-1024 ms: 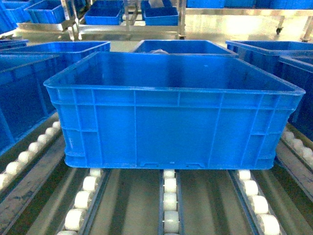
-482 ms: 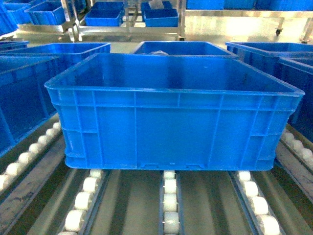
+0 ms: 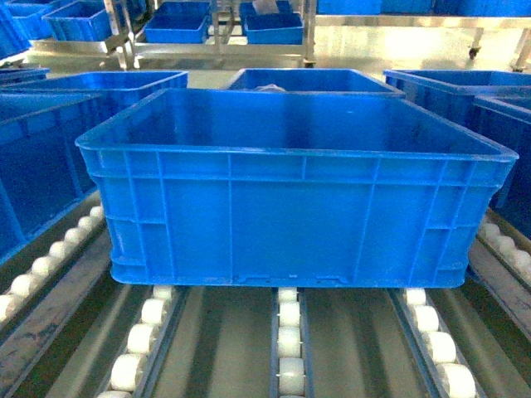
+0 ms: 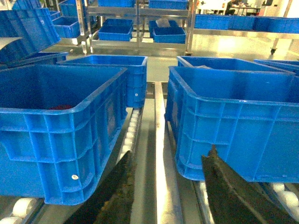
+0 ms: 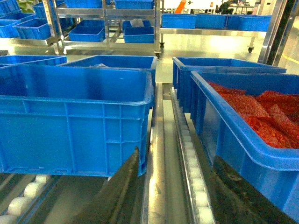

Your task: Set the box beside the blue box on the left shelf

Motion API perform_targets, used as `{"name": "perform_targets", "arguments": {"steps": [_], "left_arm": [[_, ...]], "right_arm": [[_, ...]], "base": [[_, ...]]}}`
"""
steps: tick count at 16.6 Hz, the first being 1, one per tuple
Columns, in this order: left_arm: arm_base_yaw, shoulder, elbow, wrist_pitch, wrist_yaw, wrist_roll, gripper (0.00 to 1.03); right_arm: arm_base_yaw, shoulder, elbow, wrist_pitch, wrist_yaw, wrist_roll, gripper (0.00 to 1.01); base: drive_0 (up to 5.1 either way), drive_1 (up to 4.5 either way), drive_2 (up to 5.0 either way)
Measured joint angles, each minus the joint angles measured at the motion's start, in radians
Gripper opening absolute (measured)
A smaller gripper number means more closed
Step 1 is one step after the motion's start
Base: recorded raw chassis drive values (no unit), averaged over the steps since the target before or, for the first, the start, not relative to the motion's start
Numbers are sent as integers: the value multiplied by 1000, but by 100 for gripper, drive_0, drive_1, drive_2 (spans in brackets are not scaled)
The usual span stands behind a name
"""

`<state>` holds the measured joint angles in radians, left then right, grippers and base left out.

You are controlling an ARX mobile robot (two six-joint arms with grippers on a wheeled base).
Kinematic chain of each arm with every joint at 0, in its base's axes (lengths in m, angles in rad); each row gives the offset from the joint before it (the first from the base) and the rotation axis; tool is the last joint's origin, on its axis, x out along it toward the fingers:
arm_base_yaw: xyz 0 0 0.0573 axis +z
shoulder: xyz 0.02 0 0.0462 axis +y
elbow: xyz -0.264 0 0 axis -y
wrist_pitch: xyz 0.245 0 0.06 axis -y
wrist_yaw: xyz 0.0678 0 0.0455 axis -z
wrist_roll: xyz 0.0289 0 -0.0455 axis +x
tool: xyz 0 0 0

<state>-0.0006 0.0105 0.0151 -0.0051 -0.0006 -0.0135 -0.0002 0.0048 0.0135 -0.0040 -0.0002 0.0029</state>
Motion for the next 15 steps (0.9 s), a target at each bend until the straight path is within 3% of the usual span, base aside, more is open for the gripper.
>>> {"name": "perform_targets", "arguments": {"steps": [2, 5, 15], "left_arm": [[0, 0, 0, 0, 0, 0, 74], [0, 0, 0, 0, 0, 3, 100], [0, 0, 0, 0, 0, 3, 98]], "right_arm": [[0, 0, 0, 0, 0, 0, 73], [0, 0, 0, 0, 0, 0, 100], [0, 0, 0, 0, 0, 0, 98]], "base": [[0, 0, 0], [0, 0, 0], [0, 0, 0]]}}
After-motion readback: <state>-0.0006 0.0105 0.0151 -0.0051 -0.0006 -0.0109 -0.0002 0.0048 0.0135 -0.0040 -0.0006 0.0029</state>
